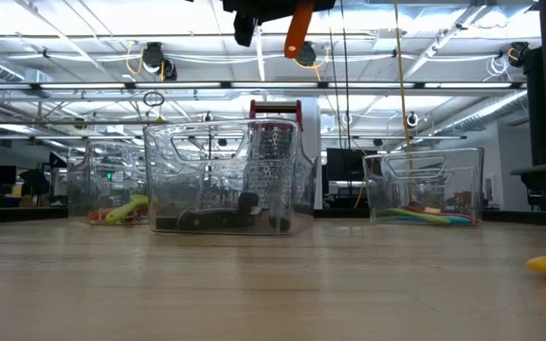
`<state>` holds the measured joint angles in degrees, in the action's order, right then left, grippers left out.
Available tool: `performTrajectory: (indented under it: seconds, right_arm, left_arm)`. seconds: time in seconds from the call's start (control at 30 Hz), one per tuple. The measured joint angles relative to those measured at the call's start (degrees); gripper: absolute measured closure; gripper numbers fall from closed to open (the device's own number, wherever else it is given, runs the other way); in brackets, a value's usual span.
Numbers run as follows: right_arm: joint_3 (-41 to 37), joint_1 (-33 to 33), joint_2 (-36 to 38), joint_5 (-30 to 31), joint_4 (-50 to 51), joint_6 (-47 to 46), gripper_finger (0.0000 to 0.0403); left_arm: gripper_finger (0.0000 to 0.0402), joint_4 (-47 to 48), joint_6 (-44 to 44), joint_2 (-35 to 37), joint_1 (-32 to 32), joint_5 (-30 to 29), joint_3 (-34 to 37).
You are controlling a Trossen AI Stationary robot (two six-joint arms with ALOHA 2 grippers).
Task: Pick & Place Kitchen Items
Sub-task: Put the orange spatula on the right transparent bin
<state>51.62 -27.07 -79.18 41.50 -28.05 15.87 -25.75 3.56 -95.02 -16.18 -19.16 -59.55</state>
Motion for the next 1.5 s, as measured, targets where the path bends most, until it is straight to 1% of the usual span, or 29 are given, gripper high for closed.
performTrajectory:
  seconds: [0.07,0.13,0.37,0.53,0.7,0.77,0.83,1.0,1.13,1.23,1.37,1.5]
  right_arm:
    - [0.0,0.0,0.0,0.2,0.1,0.1,0.0387]
    - [0.0,-0.1,0.0,0.2,0.5,0.5,0.0388]
    - [0.0,-0.1,0.0,0.8,1.1,1.1,0.0393]
    - [0.0,-0.1,0.0,4.8,3.0,0.1,0.0393]
    - [0.0,-0.1,0.0,5.5,4.7,-0.9,0.0393]
    - [0.0,0.0,0.0,7.5,5.5,-1.5,0.0393]
    - [0.0,0.0,0.0,11.2,7.0,-1.5,0.0393]
    - [0.0,0.4,2.0,20.7,11.8,-2.8,0.0395]
    - [0.0,1.5,6.8,26.6,15.2,-5.4,0.0395]
    - [0.0,3.7,11.5,28.6,16.3,-7.2,0.0395]
    - [0.0,7.9,18.4,30.7,19.9,-10.7,0.0395]
    - [0.0,12.6,24.7,29.8,25.3,-17.0,0.0395]
  left_arm:
    - [0.0381,0.1,0.1,0.0,0.0,0.3,0.0]
    - [0.0362,0.1,-0.1,0.0,0.1,1.5,0.0]
    - [0.0276,0.1,0.3,0.0,0.2,1.5,0.0]
    - [0.0199,0.2,0.0,0.0,0.4,1.5,0.0]
    - [0.0130,1.8,-2.4,0.3,0.4,2.1,0.0]
    - [0.0110,3.4,-3.6,1.0,0.4,1.3,0.0]
    - [0.0095,6.6,-5.1,2.3,0.3,-0.7,0.0]
    - [0.0069,17.2,-7.5,7.4,0.4,-5.8,0.0]
    - [0.0063,23.8,-6.7,10.5,1.3,-6.6,0.0]
    - [0.0062,27.2,-4.8,11.8,2.3,-6.5,0.6]
    - [0.0062,28.0,-2.6,11.8,3.6,-6.6,2.0]
    - [0.0062,27.6,-2.2,11.8,3.7,-6.3,3.5]
